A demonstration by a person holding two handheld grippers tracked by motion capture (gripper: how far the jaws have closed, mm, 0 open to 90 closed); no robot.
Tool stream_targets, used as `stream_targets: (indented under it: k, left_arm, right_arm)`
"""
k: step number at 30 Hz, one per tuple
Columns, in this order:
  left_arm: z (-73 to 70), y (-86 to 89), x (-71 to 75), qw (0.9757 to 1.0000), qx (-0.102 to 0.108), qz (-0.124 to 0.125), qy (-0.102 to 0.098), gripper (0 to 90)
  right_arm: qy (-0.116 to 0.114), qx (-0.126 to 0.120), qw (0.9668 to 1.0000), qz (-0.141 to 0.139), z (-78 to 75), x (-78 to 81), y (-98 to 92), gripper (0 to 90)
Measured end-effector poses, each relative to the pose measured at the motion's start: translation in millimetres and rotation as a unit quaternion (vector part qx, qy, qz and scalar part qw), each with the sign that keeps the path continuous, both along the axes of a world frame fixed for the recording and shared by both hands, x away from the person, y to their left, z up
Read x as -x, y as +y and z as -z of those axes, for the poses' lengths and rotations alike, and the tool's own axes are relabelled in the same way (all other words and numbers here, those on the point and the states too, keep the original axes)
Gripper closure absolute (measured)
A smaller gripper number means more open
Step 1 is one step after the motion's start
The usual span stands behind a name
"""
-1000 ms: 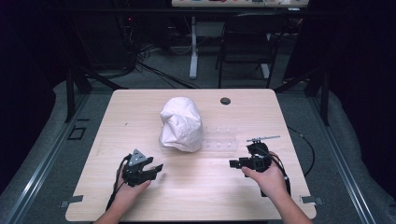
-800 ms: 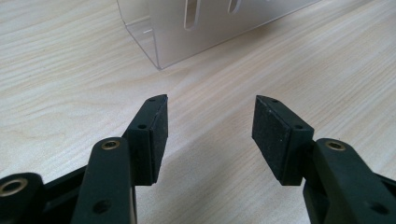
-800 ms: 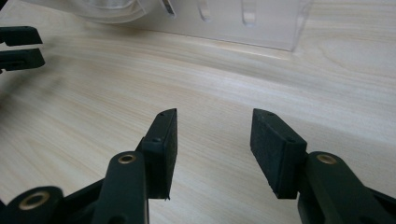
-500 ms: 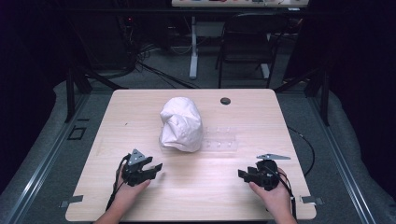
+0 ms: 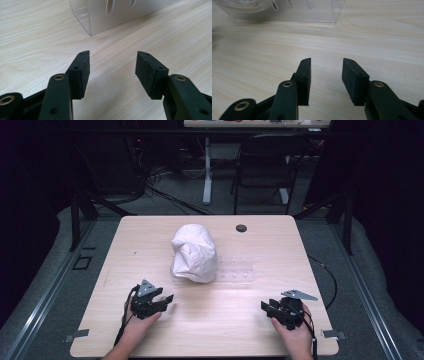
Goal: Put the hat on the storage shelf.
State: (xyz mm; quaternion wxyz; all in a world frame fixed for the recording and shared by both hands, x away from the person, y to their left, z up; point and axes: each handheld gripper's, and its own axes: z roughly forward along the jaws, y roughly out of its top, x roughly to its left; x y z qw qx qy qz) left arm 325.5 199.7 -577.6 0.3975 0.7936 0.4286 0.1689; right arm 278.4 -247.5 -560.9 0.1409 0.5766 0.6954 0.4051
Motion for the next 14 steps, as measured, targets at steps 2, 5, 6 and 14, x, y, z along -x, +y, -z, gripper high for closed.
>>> stream_targets:
  k: [2,5,6,14]
  left_arm:
    - [-0.8,0.2,1.0,1.0,0.002,0.0,0.0,45.8]
    - [-0.7,-0.4,1.9,1.0,0.007,-0.001,-0.002,45.7]
    - [-1.1,-0.1,2.1,1.0,0.005,0.001,0.0,45.7]
    - [-2.6,-4.2,4.6,0.9999,0.011,0.012,-0.006,45.4]
  right_arm:
    - [-0.004,-0.01,0.9999,0.006,1.7,2.1,-2.1,59.9]
    - [-0.01,-0.02,0.9997,0.007,5.0,5.9,-5.0,57.1]
    - [-0.007,-0.031,0.9994,0.011,6.0,6.6,-5.6,56.2]
    - [-0.048,-0.001,0.9985,0.028,8.4,9.3,-7.2,47.6]
